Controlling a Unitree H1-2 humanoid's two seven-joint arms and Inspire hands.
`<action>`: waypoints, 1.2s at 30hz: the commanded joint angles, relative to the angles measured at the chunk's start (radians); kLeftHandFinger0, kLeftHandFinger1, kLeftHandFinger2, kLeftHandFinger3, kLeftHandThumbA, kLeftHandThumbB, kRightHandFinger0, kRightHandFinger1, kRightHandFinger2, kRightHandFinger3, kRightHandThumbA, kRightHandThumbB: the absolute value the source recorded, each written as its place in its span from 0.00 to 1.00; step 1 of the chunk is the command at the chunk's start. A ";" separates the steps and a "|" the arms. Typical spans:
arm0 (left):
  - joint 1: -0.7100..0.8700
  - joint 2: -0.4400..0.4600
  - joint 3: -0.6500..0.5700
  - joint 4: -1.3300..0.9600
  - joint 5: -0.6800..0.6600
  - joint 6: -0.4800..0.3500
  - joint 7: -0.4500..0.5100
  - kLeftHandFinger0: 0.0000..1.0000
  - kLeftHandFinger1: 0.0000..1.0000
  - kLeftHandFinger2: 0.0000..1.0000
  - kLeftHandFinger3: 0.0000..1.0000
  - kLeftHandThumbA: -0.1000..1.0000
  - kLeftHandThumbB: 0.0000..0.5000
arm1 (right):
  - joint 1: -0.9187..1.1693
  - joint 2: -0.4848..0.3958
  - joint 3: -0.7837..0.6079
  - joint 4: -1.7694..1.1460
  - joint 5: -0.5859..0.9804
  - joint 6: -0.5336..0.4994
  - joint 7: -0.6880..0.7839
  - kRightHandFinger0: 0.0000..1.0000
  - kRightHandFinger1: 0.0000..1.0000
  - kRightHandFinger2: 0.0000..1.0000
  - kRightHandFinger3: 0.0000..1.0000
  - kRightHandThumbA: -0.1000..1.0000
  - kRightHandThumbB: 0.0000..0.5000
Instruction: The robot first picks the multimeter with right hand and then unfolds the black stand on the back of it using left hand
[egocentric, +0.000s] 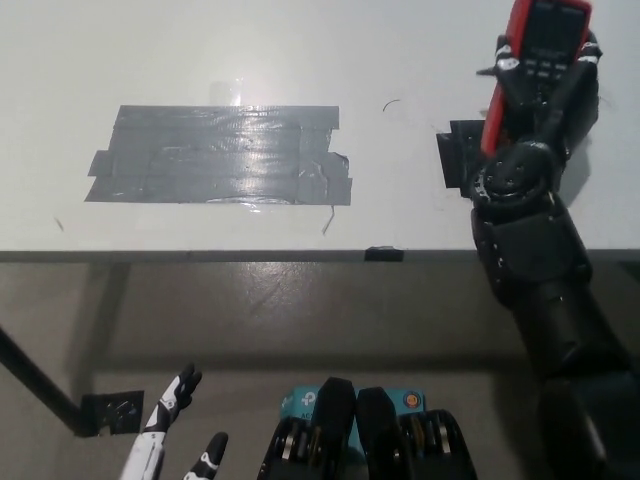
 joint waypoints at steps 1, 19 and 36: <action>0.026 0.023 0.007 -0.032 0.009 -0.014 -0.011 1.00 1.00 1.00 1.00 0.79 0.00 | 0.040 0.090 -0.124 -0.583 0.419 -0.033 0.261 0.03 0.33 0.66 0.52 0.14 0.45; 0.102 0.031 0.002 -0.048 -0.002 -0.025 -0.017 1.00 1.00 1.00 1.00 0.75 0.00 | 0.329 0.283 -0.157 -1.159 1.376 0.246 0.384 0.00 0.39 0.76 0.96 0.00 0.32; 0.007 0.027 0.013 -0.007 -0.004 -0.043 -0.005 1.00 1.00 1.00 1.00 0.71 0.01 | 0.384 0.261 -0.026 -1.287 1.491 0.271 0.484 0.00 0.36 0.83 0.11 0.16 0.33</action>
